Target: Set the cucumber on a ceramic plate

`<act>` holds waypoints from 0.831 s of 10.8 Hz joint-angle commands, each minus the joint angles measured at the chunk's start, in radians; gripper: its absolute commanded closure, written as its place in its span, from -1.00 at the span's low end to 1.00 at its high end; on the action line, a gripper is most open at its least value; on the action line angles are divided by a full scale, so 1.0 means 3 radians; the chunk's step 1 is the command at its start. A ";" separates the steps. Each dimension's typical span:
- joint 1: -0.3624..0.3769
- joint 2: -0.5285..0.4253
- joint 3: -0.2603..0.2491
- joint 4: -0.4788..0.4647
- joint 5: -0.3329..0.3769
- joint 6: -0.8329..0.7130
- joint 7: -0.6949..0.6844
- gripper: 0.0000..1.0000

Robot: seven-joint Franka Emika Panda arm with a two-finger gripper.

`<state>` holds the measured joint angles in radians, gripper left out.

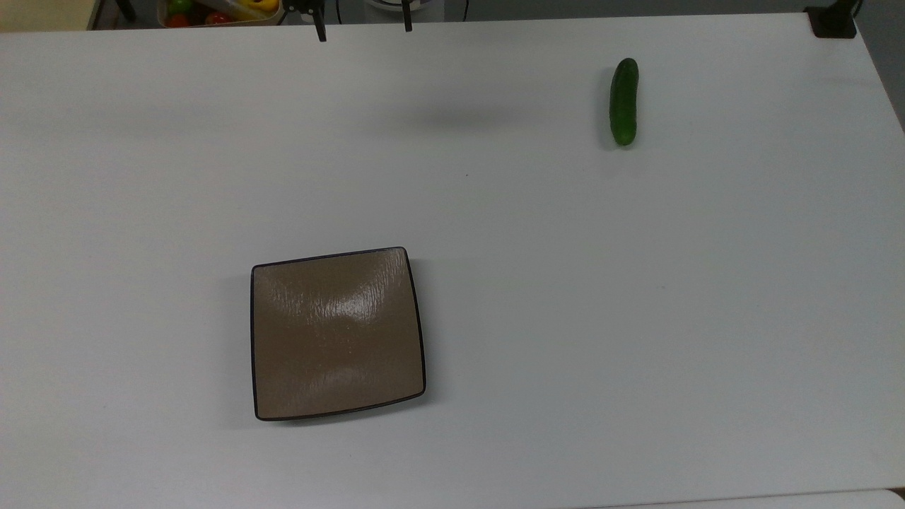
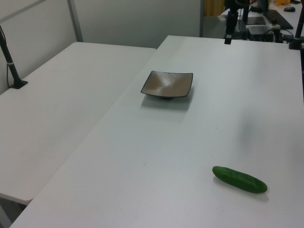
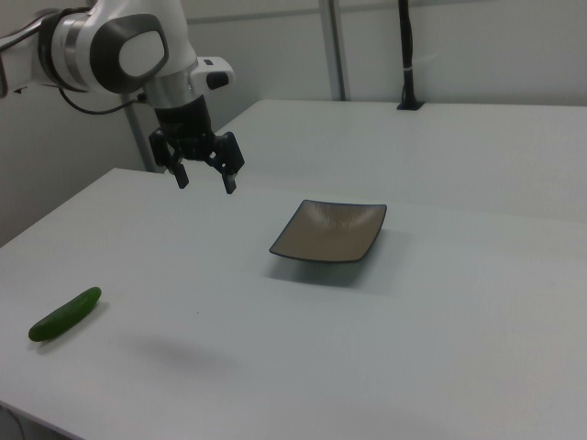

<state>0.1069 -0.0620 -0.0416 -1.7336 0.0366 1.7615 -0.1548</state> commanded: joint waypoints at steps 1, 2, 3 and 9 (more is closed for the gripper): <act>0.0012 -0.0003 -0.0010 -0.0025 0.0042 0.0039 -0.0088 -1.00; 0.0012 -0.0008 0.0000 -0.0025 0.0042 0.0034 -0.0062 -1.00; 0.0017 -0.0008 0.0016 -0.0025 0.0042 0.0024 -0.0042 -1.00; 0.0058 -0.0039 0.0276 0.0001 0.0052 -0.0134 0.0678 -1.00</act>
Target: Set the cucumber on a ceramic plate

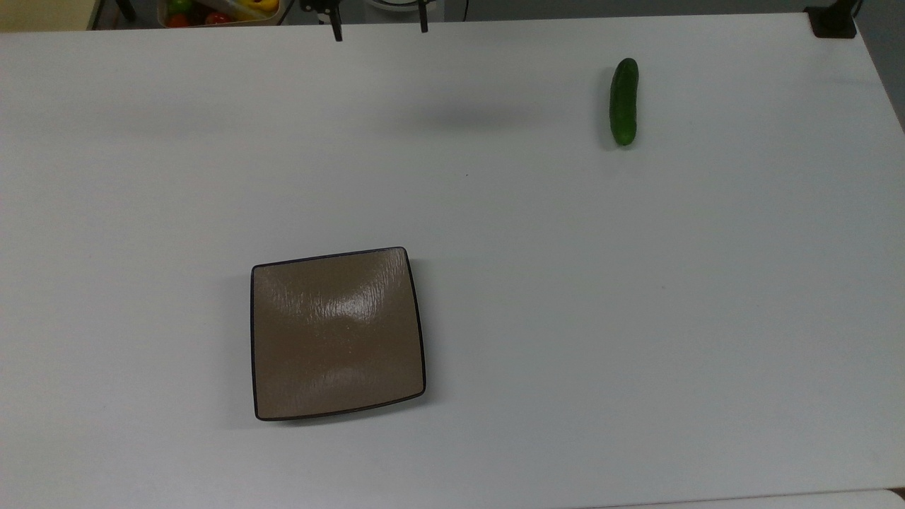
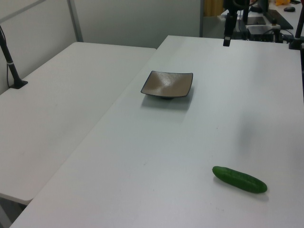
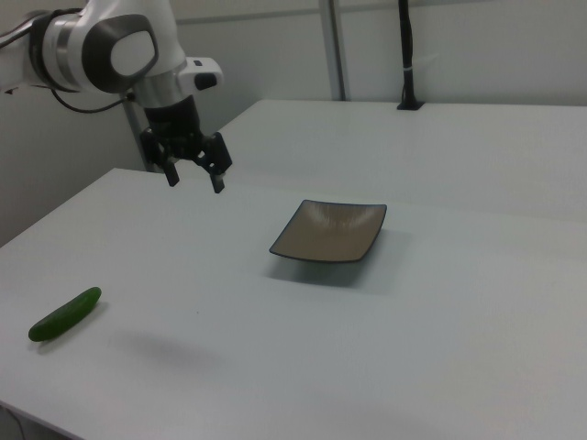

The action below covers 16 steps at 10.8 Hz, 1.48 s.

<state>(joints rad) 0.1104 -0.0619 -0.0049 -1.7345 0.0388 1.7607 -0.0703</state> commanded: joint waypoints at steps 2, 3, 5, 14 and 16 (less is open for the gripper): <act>0.0067 -0.0065 0.0333 0.0009 0.0050 -0.0193 0.0688 -1.00; 0.0107 -0.0065 0.0460 0.0014 0.0050 -0.0193 0.0968 -1.00; 0.0250 -0.0055 0.0517 0.0009 0.0050 -0.0183 0.1271 -1.00; 0.0966 0.0159 0.0957 -0.0017 0.0060 -0.0117 0.2141 -1.00; 0.1063 0.0257 0.0998 -0.0027 0.0060 -0.0081 0.2147 -1.00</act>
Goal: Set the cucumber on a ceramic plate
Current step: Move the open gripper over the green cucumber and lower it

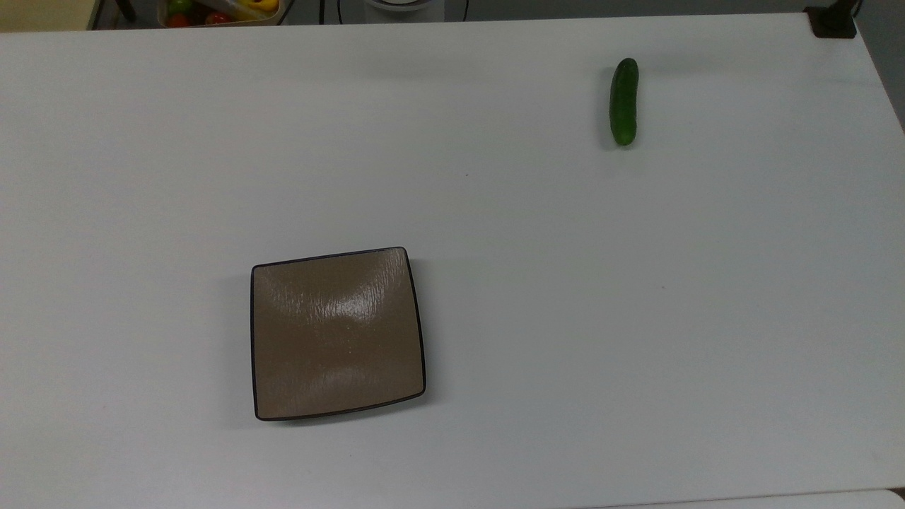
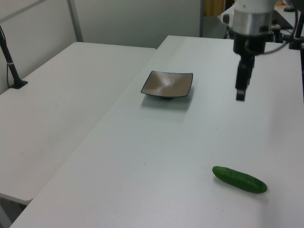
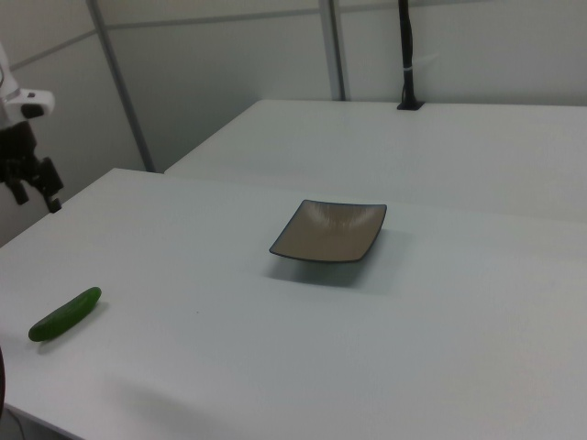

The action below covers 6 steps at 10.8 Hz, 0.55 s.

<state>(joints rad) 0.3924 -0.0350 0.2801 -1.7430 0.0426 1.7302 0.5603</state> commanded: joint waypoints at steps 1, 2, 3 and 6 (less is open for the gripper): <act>0.0179 0.0239 0.0053 0.0001 0.0047 0.0051 0.0050 -1.00; 0.0241 0.0325 0.0053 -0.0014 0.0047 0.0148 0.0151 -1.00; 0.0261 0.0382 0.0053 -0.0049 0.0047 0.0235 0.0238 -1.00; 0.0369 0.0622 0.0058 -0.0203 0.0042 0.0598 0.0321 -1.00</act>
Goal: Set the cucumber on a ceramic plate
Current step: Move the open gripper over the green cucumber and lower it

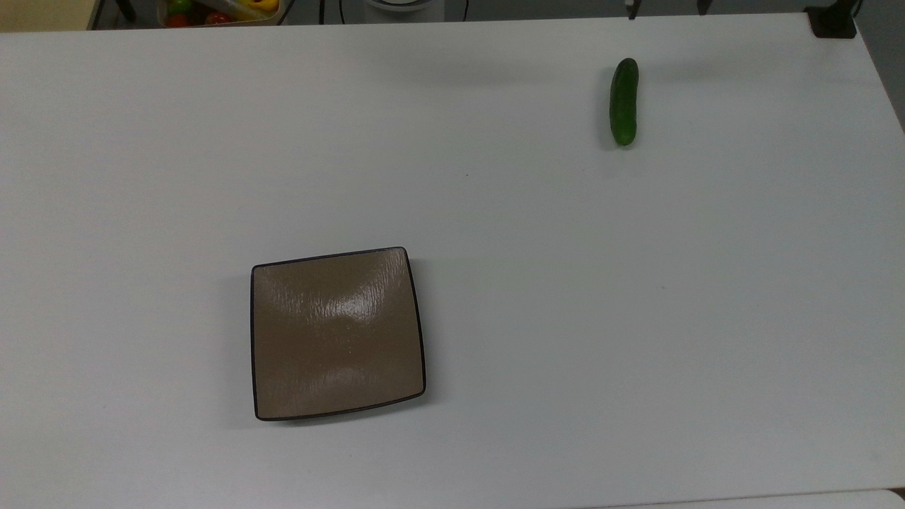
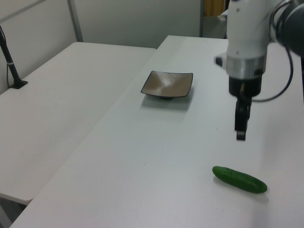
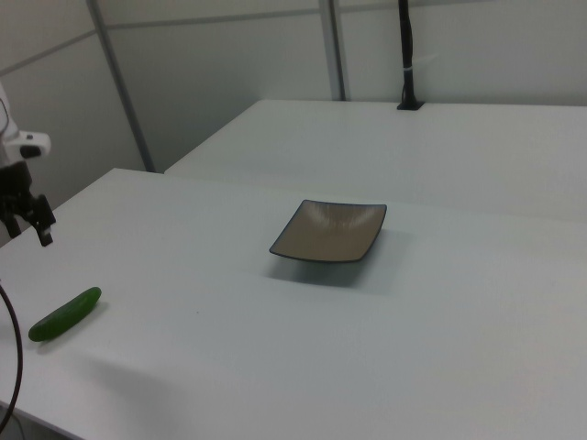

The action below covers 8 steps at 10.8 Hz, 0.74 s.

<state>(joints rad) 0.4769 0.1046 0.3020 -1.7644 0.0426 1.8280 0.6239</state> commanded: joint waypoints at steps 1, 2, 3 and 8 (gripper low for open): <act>0.0098 0.0213 -0.0015 -0.0157 0.0042 0.0328 0.0114 -1.00; 0.0108 0.0290 -0.0015 -0.0213 0.0042 0.0445 0.0114 -1.00; 0.0118 0.0341 -0.0015 -0.0275 0.0037 0.0548 0.0114 -1.00; 0.0149 0.0505 -0.0015 -0.0530 -0.0009 0.0768 0.0114 -1.00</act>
<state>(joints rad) 0.5091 0.2521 0.3024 -1.8740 0.0424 2.0045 0.6397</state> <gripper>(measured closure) 0.000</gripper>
